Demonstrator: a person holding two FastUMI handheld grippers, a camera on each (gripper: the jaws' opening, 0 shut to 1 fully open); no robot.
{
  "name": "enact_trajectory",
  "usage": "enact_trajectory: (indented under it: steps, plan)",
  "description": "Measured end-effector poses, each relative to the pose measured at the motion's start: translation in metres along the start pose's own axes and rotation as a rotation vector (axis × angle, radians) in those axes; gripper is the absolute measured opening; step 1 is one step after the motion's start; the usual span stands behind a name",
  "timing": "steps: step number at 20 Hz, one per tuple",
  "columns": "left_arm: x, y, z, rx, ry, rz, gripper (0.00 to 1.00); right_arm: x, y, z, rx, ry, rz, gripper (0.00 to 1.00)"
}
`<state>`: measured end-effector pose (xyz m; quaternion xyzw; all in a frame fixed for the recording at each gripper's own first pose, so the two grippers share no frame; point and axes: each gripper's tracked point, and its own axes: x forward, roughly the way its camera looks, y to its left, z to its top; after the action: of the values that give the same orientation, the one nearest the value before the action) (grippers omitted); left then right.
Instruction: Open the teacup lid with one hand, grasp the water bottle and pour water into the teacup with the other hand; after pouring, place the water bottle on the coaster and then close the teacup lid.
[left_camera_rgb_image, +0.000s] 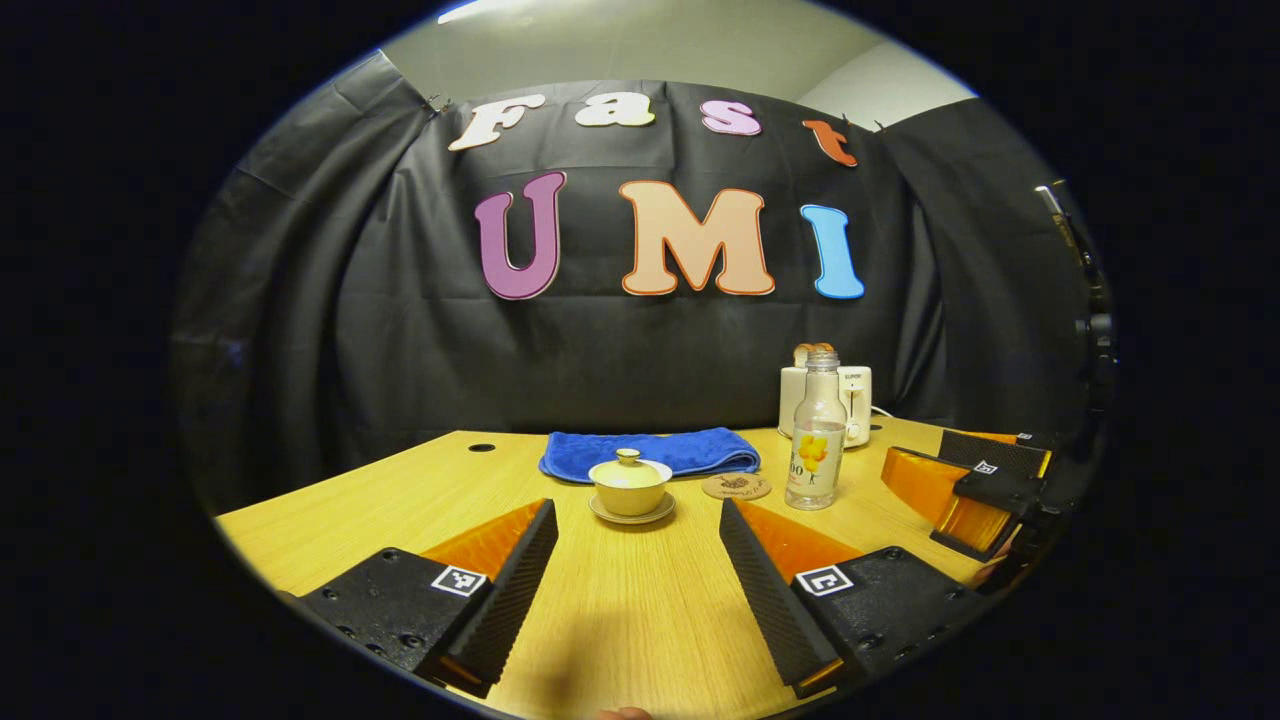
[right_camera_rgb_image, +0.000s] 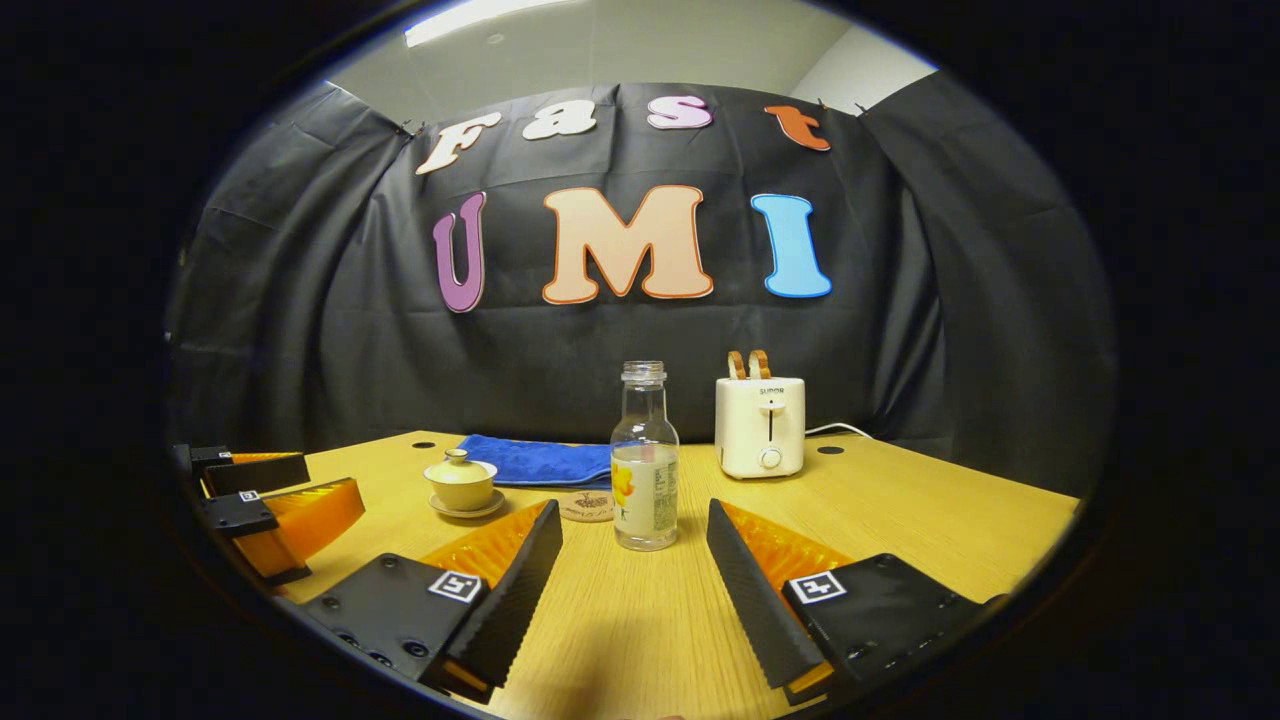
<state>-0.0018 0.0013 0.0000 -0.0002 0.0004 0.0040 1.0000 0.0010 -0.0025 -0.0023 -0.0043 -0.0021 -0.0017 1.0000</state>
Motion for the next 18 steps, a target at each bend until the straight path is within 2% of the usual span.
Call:
enact_trajectory:
  steps: [1,2,13,18]
  plan:
    - [0.0,0.0,0.001,0.001,-0.001,0.0,0.96,0.0,0.0,-0.001,-0.001,-0.001,0.0,0.96]
    - [0.0,0.0,0.0,0.0,0.0,0.001,0.96,0.0,0.0,-0.001,-0.001,-0.001,0.0,0.92]
    - [0.002,0.004,-0.001,-0.001,0.001,0.021,0.96,0.001,-0.001,-0.003,-0.004,-0.002,0.0,0.92]
    - [0.021,0.003,-0.001,0.002,-0.002,0.014,0.95,0.002,0.001,-0.003,-0.004,-0.002,0.012,0.92]
